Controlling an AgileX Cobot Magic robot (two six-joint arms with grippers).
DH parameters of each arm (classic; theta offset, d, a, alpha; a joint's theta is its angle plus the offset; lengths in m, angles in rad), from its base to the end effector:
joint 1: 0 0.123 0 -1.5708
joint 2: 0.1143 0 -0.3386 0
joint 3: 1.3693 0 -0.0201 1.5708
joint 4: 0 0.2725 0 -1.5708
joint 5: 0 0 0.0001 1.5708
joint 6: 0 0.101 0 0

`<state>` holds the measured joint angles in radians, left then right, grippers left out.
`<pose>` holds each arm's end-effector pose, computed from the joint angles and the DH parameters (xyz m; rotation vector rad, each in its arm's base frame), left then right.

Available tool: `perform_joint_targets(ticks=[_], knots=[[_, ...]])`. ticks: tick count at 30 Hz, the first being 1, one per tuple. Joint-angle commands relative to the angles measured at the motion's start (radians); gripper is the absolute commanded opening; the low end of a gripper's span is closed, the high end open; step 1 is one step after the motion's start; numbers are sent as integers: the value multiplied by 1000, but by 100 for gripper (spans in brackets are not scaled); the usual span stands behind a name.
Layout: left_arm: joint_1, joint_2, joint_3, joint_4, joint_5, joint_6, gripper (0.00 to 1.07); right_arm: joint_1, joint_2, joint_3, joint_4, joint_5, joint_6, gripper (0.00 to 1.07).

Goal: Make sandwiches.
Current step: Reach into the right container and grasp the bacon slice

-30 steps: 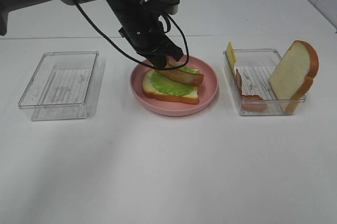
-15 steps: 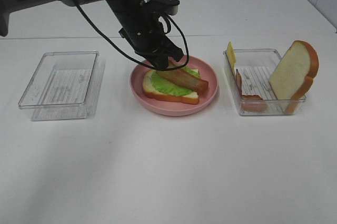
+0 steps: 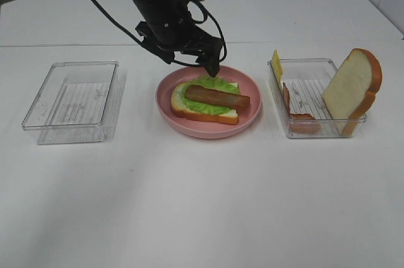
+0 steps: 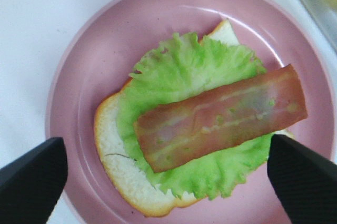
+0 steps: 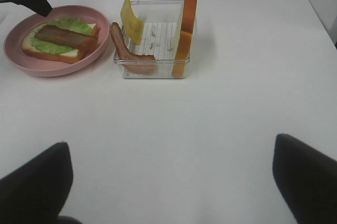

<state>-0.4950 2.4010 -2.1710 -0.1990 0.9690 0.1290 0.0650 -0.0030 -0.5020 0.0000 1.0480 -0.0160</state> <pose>0.5130 -0.2956 0.2136 0.7330 2.6008 -0.3684 -0.0309 -0.0020 0.2848 -0.0821 2.0251 0.0309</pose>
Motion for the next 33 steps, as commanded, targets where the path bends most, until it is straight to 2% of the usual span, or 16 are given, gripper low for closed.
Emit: perform_joint_targets(ticks=[1, 2, 4, 10, 13, 14, 15, 17, 18, 20, 21, 24, 26, 28, 29, 33], knots=[[-2, -59, -21, 6, 67, -71, 101, -2, -24, 1, 0, 3, 2, 98], [-2, -59, -21, 6, 67, -71, 101, -2, -24, 1, 0, 3, 2, 98], [-2, -100, -21, 56, 171, -206, 101, -2, -24, 1, 0, 3, 2, 98], [2, -133, -36, 131, 280, -239, 101, -2, -24, 1, 0, 3, 2, 98], [27, -154, -45, 152, 308, -241, 101, -2, -24, 1, 0, 3, 2, 98], [59, -174, -45, 147, 308, -241, 101, -2, -24, 1, 0, 3, 2, 98], [102, -196, -45, 147, 308, -229, 100, -2, -24, 1, 0, 3, 2, 98], [132, -203, -45, 148, 308, -218, 100, -2, -24, 1, 0, 3, 2, 98], [205, -212, -40, 151, 308, -191, 100, -2, -24, 1, 0, 3, 2, 98], [238, -215, -37, 151, 308, -183, 100, -2, -24, 1, 0, 3, 2, 98], [324, -215, -23, 150, 308, -167, 100, -2, -24, 1, 0, 3, 2, 98], [359, -215, -14, 150, 308, -162, 100, -2, -24, 1, 0, 3, 2, 98], [500, -215, 43, 119, 308, -152, 100, -2, -24, 1, 0, 3, 2, 98], [519, -215, 51, 109, 308, -138, 100, -2, -24, 1, 0, 3, 2, 98], [547, -220, 72, 83, 308, -107, 100, -2, -24, 1, 0, 3, 2, 98], [556, -269, 138, 69, 308, -70, 100, -2, -24, 1, 0, 3, 2, 98]])
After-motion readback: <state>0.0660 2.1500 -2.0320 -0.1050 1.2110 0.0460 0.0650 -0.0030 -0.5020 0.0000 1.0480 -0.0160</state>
